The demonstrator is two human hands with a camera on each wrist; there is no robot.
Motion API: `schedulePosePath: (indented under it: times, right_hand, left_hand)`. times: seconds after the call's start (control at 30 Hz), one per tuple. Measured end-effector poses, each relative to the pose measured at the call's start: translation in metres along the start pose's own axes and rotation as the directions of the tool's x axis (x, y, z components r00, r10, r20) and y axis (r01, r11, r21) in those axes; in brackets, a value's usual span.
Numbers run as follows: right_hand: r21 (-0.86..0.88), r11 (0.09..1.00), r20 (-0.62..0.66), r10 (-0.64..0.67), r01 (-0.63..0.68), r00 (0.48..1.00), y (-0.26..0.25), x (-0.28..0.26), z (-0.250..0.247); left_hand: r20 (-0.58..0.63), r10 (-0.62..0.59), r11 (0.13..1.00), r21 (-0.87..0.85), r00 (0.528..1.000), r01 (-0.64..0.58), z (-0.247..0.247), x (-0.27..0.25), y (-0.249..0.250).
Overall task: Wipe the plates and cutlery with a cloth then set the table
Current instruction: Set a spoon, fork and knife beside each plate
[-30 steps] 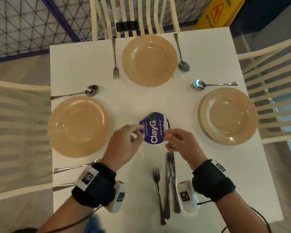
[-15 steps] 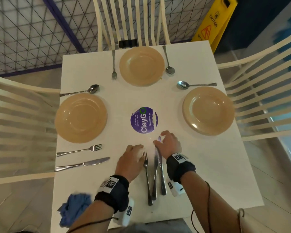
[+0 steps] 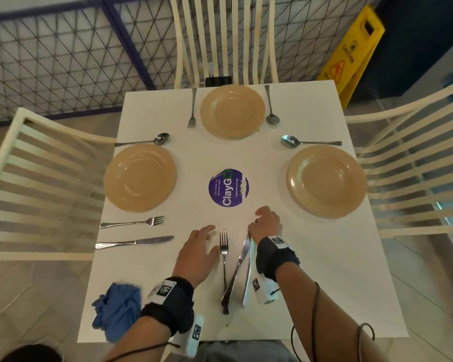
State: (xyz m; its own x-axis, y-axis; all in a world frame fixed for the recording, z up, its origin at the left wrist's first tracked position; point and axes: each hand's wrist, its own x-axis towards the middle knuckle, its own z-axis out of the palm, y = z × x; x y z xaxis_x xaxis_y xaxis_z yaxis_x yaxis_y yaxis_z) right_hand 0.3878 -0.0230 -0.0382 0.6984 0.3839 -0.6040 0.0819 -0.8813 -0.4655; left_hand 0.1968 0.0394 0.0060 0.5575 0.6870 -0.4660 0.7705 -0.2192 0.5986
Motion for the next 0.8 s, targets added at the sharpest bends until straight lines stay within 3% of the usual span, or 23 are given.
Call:
schedulePosePath:
  times: [0.27, 0.37, 0.47, 0.7, 0.8]
  right_hand:
    - [0.249, 0.968, 0.035, 0.01, -0.018, 0.999, 0.013, 0.003, -0.02]
    - [0.407, 0.913, 0.161, -0.086, 0.013, 0.983, 0.009, -0.003, -0.042]
    - [0.521, 0.85, 0.263, -0.249, 0.08, 0.932, -0.013, -0.017, -0.07]
    - [0.586, 0.776, 0.264, -0.456, 0.234, 0.85, -0.074, -0.032, -0.105]
    - [0.519, 0.773, 0.224, -0.535, 0.365, 0.814, -0.101, -0.038, -0.107]
  left_hand:
    - [0.001, 0.028, 0.999, -0.017, 1.0, -0.028, 0.008, -0.004, 0.027]
    - [0.017, 0.031, 0.988, -0.15, 0.999, -0.029, 0.007, 0.004, 0.048]
    - [0.049, 0.023, 0.946, -0.323, 0.999, -0.006, -0.004, 0.018, 0.071]
    - [0.009, 0.152, 0.958, -0.246, 0.988, -0.145, -0.04, 0.028, 0.096]
    - [-0.052, 0.159, 0.92, -0.356, 0.986, -0.167, -0.062, 0.026, 0.098]
